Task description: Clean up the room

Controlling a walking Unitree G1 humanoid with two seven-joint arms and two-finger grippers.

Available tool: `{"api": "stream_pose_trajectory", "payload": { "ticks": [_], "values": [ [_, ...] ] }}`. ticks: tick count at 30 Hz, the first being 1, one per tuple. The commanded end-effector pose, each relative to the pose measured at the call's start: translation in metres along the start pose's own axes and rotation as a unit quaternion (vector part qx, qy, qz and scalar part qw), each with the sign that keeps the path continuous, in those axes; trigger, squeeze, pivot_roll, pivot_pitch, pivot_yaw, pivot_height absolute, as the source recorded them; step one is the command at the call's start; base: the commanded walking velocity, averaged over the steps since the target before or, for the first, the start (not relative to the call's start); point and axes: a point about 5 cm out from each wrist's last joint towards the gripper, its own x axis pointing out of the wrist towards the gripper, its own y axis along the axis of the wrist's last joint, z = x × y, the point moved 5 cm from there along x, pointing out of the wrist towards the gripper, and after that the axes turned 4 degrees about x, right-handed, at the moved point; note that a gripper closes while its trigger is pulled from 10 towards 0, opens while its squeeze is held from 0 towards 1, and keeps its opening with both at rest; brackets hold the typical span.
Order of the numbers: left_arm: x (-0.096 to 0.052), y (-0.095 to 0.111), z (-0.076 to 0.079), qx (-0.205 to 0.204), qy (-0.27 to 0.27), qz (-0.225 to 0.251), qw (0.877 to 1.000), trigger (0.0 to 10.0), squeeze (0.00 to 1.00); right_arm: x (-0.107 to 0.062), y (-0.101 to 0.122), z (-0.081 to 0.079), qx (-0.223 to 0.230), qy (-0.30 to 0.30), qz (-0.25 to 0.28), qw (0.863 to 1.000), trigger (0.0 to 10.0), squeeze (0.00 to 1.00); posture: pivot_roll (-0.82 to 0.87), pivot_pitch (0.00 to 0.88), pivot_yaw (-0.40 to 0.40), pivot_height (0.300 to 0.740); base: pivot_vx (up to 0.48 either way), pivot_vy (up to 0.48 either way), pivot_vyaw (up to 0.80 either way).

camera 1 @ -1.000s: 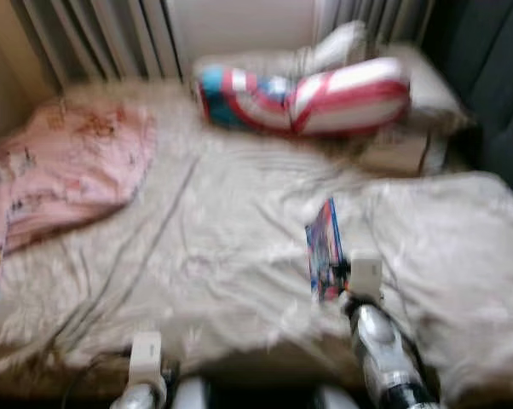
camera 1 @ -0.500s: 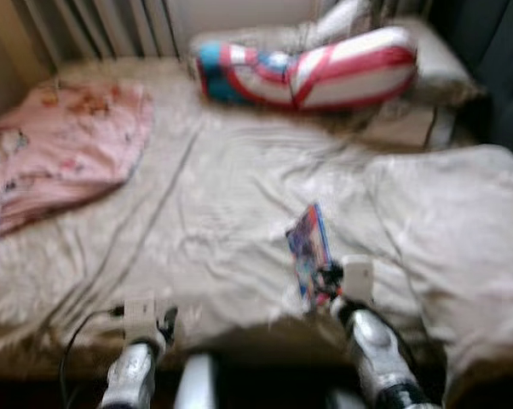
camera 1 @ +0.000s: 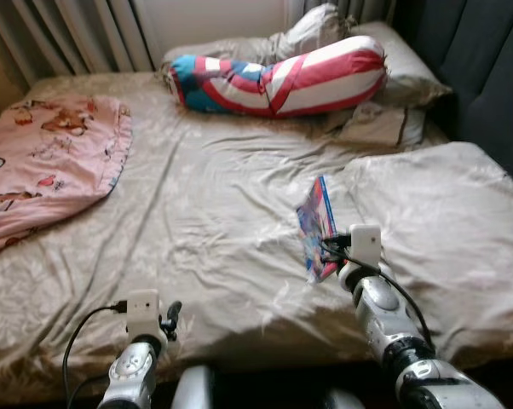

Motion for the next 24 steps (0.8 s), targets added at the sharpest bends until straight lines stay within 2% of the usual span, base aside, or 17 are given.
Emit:
{"api": "stream_pose_trajectory", "payload": {
  "ticks": [1,9,14,17,24],
  "values": [
    [-0.003,-0.003,-0.006,0.009,0.002,0.001,1.000,10.0,0.00,0.004,0.007,-0.006,0.004,0.010,0.003,1.000,10.0,0.00,-0.04,0.087,0.035,0.637,0.000,0.000,0.00],
    [-0.006,-0.003,-0.013,0.017,0.001,0.008,1.000,10.0,0.00,0.006,0.006,0.002,-0.002,-0.007,-0.022,1.000,10.0,0.00,-0.02,0.129,0.056,0.637,0.000,0.000,0.00],
    [-0.010,-0.006,-0.016,0.024,-0.003,0.011,1.000,10.0,0.00,0.006,-0.001,0.001,0.022,-0.007,-0.044,0.999,10.0,0.00,0.01,0.171,0.071,0.637,0.000,0.000,0.00],
    [-0.018,-0.016,-0.018,0.031,-0.010,0.006,0.999,10.0,0.00,0.004,-0.012,0.002,0.028,-0.014,-0.062,0.998,10.0,0.00,0.02,0.203,0.083,0.637,0.000,0.000,0.00],
    [-0.024,-0.023,-0.020,0.034,-0.013,0.003,0.999,10.0,0.00,-0.004,-0.030,0.015,0.021,-0.030,-0.092,0.995,10.0,0.00,0.02,0.226,0.086,0.637,0.000,0.000,0.00]
  ]
}}
